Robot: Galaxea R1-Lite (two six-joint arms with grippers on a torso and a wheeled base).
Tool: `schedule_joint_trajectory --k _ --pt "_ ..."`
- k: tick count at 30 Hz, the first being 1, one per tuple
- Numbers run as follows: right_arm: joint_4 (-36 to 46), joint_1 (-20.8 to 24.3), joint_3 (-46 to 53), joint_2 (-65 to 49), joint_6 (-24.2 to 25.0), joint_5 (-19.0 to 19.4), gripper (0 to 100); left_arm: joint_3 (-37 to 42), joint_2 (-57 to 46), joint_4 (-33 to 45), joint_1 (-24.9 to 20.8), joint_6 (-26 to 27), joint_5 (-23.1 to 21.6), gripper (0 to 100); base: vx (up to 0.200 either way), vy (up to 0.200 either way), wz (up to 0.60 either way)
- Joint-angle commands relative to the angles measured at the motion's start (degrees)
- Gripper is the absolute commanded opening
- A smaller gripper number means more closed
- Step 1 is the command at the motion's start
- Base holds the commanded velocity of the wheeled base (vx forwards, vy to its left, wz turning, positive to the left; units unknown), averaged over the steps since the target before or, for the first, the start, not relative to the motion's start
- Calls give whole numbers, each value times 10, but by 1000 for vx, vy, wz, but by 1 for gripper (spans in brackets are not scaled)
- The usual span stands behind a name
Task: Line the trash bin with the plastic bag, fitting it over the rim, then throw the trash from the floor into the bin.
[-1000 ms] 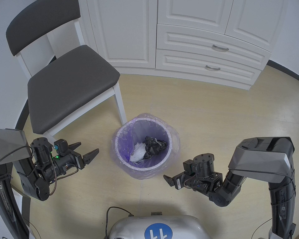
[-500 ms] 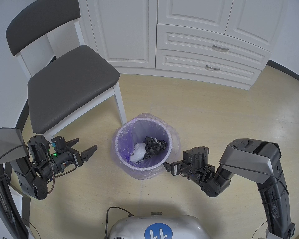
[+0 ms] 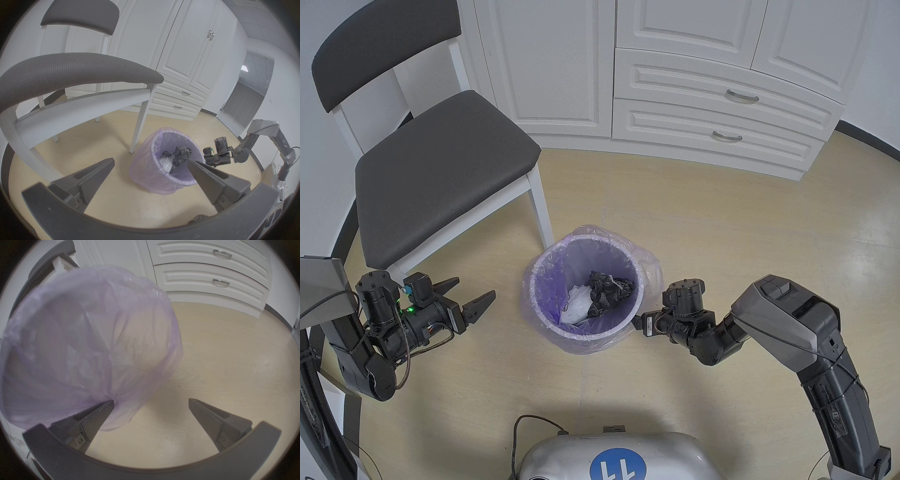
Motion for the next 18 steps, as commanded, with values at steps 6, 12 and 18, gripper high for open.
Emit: schedule_joint_trajectory --k 6,12,18 --pt "183 -26 -212 96 -65 -3 100 1 9 0 -2 0 0 100 0 0 0" --pt "185 -29 -91 17 -66 5 100 6 8 0 -3 1 0 100 0 0 0" --pt "93 -51 143 -153 -66 10 100 9 10 0 -6 1 0 100 0 0 0"
